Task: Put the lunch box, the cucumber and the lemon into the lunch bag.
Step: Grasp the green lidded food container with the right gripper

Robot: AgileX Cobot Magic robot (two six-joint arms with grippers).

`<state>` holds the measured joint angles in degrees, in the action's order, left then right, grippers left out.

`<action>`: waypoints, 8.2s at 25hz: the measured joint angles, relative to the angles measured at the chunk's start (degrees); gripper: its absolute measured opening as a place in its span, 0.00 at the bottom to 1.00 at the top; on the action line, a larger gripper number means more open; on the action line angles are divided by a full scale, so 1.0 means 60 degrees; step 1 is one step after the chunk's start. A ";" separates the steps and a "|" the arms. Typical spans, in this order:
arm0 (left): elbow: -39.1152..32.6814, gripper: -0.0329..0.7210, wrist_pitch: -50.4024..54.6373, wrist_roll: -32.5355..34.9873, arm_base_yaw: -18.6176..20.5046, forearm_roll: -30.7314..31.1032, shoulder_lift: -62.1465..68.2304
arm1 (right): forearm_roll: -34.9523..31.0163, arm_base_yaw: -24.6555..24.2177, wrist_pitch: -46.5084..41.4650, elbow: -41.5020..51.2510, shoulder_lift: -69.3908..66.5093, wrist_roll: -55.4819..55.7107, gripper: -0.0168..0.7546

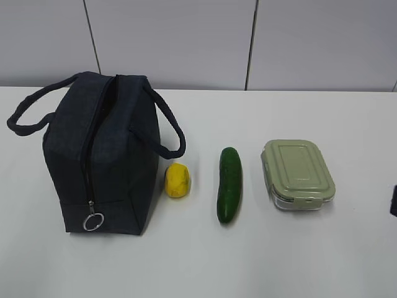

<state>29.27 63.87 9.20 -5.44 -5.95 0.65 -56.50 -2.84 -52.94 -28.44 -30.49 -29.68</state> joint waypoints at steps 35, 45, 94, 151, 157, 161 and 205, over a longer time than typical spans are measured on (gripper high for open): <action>0.0000 0.36 0.0000 0.0000 0.0000 0.0000 0.0000 | -0.0895 -0.3114 -0.2454 -0.3313 -0.9635 -0.3907 0.43; 0.0000 0.36 0.0000 0.0000 0.0000 0.0000 0.0000 | -0.0580 -0.3114 -0.2454 -0.4815 -1.2044 -0.4300 0.44; 0.0000 0.36 -0.0016 0.0000 0.0000 0.0000 0.0000 | -0.1326 -0.3127 -0.2400 -0.7682 -1.6002 -0.5499 0.80; 0.0000 0.36 -0.0016 0.0000 0.0000 0.0000 0.0000 | -0.1855 -0.2302 -0.2737 -0.7775 -1.6590 -0.5836 0.51; 0.0000 0.36 -0.0016 0.0000 0.0000 0.0000 0.0000 | -0.1849 -0.2302 -0.2737 -0.7775 -1.6590 -0.5803 0.50; 0.0063 0.36 -0.0016 0.0000 0.0000 -0.0020 0.0269 | -0.1834 -0.2302 -0.2746 -0.7775 -1.6590 -0.5721 0.50; 0.7896 0.52 -0.0131 0.1954 0.0000 -0.3637 1.5679 | -0.1892 -0.2302 -0.2767 -0.7775 -1.6590 -0.5529 0.49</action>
<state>76.64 63.09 20.92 -5.44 -27.78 94.73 -67.85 -16.66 -69.55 -75.09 -130.03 -62.85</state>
